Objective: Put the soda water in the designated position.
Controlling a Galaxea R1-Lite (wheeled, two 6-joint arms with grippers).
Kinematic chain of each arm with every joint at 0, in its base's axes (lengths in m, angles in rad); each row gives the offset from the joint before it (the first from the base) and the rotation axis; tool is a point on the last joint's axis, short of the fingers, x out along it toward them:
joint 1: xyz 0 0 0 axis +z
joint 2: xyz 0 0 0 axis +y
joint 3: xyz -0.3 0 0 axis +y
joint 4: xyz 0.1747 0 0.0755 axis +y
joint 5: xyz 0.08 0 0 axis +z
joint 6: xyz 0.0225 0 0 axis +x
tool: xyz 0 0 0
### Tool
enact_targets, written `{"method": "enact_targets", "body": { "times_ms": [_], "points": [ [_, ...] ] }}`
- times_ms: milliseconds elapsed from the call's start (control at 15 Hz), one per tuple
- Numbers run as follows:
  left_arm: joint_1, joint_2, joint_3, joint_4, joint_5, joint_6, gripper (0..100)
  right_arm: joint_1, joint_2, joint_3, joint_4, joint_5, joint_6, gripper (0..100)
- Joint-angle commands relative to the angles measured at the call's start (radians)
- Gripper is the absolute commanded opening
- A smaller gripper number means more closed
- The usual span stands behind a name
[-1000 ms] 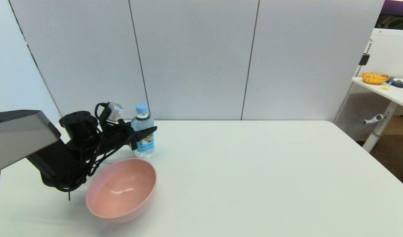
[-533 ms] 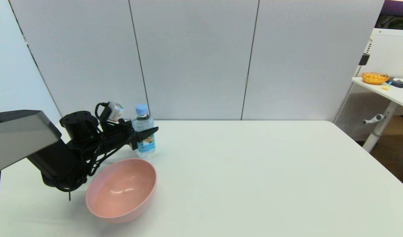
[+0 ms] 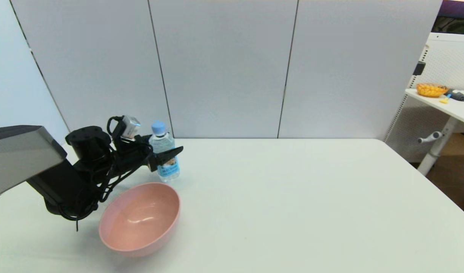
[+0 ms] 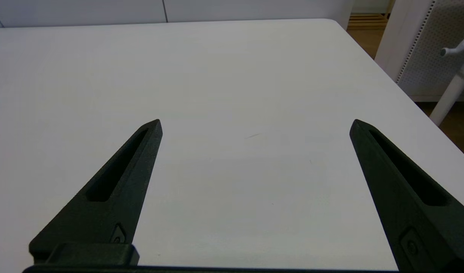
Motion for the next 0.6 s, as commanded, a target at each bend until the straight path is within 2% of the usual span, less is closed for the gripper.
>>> {"method": "enact_targets", "body": {
  "times_ms": [67, 467, 600],
  "points": [
    [0.04, -0.183, 0.086, 0.011, -0.005, -0.042, 100, 0.001, 0.002, 0.0, 0.0, 0.0, 0.001, 100],
    [0.065, -0.585, 0.22, 0.06, 0.009, -0.2, 100, 0.0, 0.0, 0.0, 0.0, 0.0, 0.001, 100],
    [0.069, -0.705, 0.217, 0.107, 0.079, -0.226, 100, 0.0, 0.002, 0.0, 0.0, -0.002, 0.001, 100]
  ]
}}
